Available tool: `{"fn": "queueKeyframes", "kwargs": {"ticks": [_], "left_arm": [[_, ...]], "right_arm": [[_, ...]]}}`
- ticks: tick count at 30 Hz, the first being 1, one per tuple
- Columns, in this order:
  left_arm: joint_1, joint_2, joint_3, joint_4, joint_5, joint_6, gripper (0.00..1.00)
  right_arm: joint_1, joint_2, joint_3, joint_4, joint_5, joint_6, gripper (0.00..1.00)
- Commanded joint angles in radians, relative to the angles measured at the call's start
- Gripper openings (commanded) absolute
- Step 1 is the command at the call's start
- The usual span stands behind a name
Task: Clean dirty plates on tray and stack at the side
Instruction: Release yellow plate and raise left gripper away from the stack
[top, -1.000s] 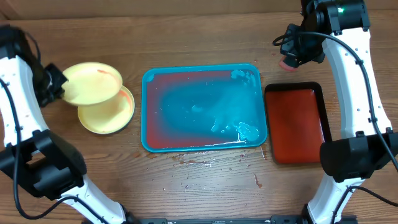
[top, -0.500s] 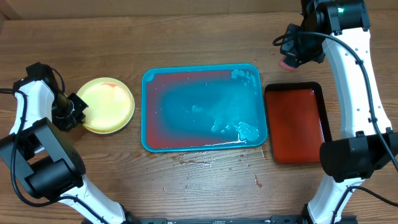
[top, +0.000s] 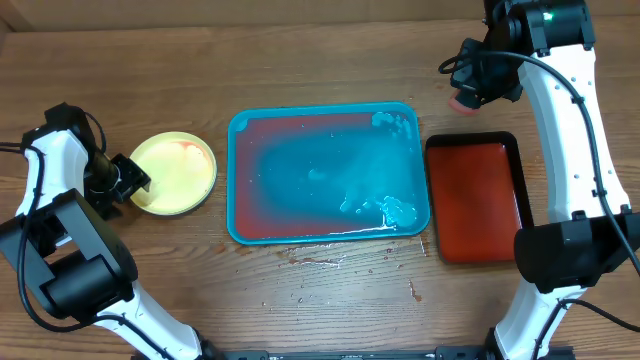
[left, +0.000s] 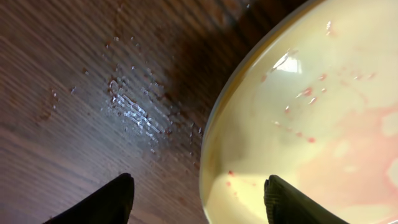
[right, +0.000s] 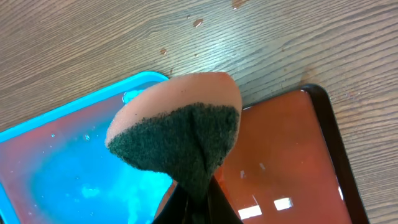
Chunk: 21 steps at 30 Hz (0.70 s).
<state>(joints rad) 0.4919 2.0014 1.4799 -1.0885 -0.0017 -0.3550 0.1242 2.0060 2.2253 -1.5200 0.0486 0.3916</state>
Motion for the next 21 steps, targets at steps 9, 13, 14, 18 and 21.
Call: {"fn": "queueKeyframes", "kwargs": {"ticks": [9,13,14,18,21], "left_arm": [[-0.126,-0.169,0.238,-0.080,0.038,0.192,0.75],[-0.233,-0.208,0.245,-0.037,0.045,0.202,0.84],[-0.258,-0.208,0.245,-0.028,0.047,0.202,0.86],[-0.358,-0.201,0.245,0.005,0.047,0.202,0.89],[-0.417,-0.194,0.245,0.035,0.043,0.203,0.92]], "right_arm": [[-0.003,-0.002,-0.098,-0.048,0.002,-0.003,0.04],[-0.003,-0.002,-0.222,-0.027,0.005,-0.003,0.04],[-0.003,-0.002,-0.255,-0.019,0.013,-0.003,0.04],[-0.007,-0.002,-0.412,0.028,0.048,-0.003,0.04],[-0.023,-0.002,-0.509,0.082,0.048,-0.003,0.04]]}}
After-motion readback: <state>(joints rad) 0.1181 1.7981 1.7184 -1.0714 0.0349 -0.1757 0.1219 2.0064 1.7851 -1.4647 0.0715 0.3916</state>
